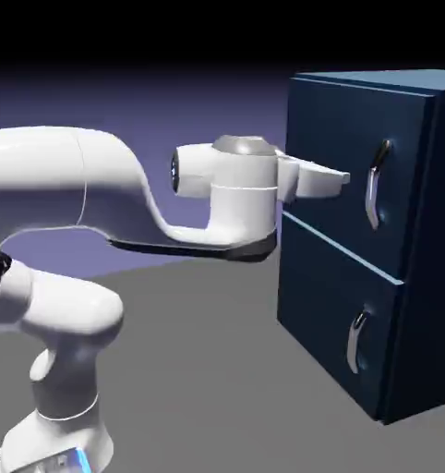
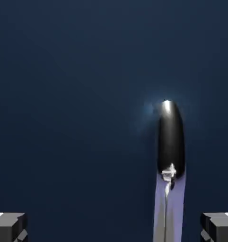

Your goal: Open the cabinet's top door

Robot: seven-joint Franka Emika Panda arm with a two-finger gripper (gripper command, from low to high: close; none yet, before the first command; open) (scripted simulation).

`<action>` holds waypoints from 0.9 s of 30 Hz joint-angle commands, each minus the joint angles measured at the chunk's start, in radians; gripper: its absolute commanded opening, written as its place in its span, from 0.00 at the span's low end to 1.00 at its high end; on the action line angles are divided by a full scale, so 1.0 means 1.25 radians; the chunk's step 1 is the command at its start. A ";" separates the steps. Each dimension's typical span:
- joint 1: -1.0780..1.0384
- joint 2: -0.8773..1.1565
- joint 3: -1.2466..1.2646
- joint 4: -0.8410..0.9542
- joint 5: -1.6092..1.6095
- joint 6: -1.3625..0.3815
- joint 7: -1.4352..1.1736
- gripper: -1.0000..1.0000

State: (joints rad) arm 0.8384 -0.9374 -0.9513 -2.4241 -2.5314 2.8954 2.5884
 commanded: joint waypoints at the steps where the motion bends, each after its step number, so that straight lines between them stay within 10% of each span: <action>1: 0.011 -0.005 -0.013 0.005 -0.035 -0.002 0.025 1.00; 14: 0.234 0.008 -0.189 0.147 -0.293 -0.037 0.212 1.00; 15: 0.234 0.008 -0.189 0.148 -0.293 -0.037 0.212 0.00; 27: -0.085 0.050 0.073 -0.079 -0.139 -0.177 0.247 0.00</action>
State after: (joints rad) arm 0.7321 -0.8745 -0.8607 -2.5226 -2.7068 2.6744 2.8973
